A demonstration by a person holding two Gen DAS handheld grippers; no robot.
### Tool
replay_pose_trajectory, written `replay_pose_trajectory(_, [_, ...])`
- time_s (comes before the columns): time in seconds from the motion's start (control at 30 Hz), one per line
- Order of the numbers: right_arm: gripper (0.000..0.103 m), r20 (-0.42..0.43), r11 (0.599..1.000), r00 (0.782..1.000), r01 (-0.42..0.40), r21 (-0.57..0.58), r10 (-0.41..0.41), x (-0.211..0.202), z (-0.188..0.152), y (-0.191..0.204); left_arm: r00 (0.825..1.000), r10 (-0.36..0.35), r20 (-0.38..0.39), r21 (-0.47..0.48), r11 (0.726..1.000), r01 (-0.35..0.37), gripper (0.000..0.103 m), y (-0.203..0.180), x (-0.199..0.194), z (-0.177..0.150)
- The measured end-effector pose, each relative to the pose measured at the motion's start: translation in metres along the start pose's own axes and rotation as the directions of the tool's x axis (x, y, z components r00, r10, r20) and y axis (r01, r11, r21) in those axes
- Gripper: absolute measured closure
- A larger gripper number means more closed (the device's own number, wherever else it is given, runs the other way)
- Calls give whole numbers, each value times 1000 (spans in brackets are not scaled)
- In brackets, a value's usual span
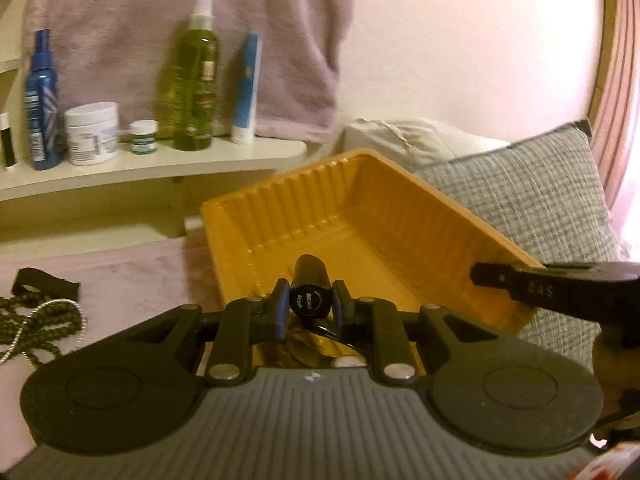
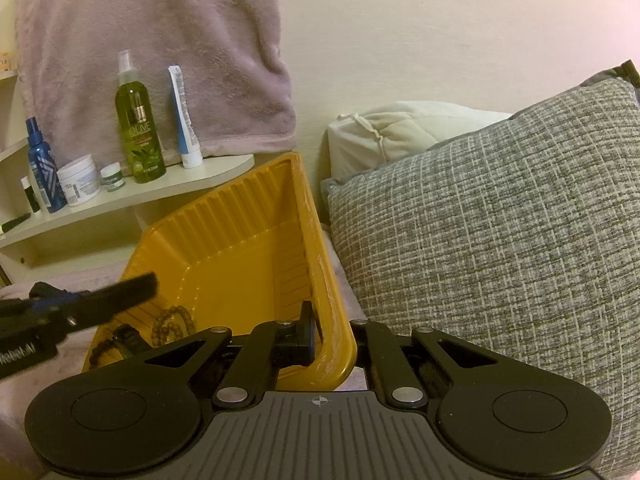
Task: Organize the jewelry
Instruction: 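Carry the black tube into the tray and open the left gripper, then return the left gripper to the bead pile and grasp a dark strand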
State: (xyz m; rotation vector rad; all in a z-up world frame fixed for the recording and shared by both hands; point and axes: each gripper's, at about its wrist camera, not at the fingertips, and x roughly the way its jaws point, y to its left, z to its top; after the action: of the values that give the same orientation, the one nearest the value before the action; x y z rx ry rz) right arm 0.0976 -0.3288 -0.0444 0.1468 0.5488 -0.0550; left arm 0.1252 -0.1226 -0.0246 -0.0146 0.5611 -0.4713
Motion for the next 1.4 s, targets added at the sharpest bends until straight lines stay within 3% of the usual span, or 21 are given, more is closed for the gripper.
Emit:
replay_pose_trajectory(0.13, [97, -1, 1000, 1000, 0, 3, 0, 0, 0, 0, 1000, -9, -23, 26, 1000, 9, 82, -6, 4, -1])
replay_pose_trajectory(0.2, [97, -1, 1000, 1000, -1, 4, 1, 0, 0, 0, 1000, 14, -16, 31, 999, -13, 72, -6, 3, -2])
replay_pose_trajectory(0.3, [97, -3, 1000, 1000, 0, 7, 0, 0, -1, 0, 999, 38, -8, 33, 999, -37, 71, -2, 1, 0])
replay_pose_trajectory(0.53, [97, -3, 1000, 1000, 0, 6, 0, 0, -1, 0, 987, 159, -13, 17, 987, -159, 71, 26, -6, 2])
replay_pose_trajectory(0.7, [97, -4, 1000, 1000, 5, 3, -5, 1, -1, 1, 950, 308, -51, 3, 951, -308, 71, 64, -9, -5])
replay_pose_trajectory(0.8, [97, -5, 1000, 1000, 6, 2, -6, 1, -1, 1, 913, 396, -93, 1, 917, -398, 71, 93, -9, -11])
replay_pose_trajectory(1.03, [97, -8, 1000, 1000, 11, -5, -11, 3, 0, 1, 843, 513, -161, 8, 855, -518, 70, 146, -11, -26])
replay_pose_trajectory(1.17, [97, -10, 1000, 1000, 12, -9, -12, 4, 0, 1, 826, 536, -174, 13, 840, -542, 70, 161, -12, -33])
replay_pose_trajectory(1.4, [97, -15, 1000, 1000, 14, -13, -14, 6, 1, -1, 824, 536, -184, 23, 840, -542, 70, 173, -8, -41])
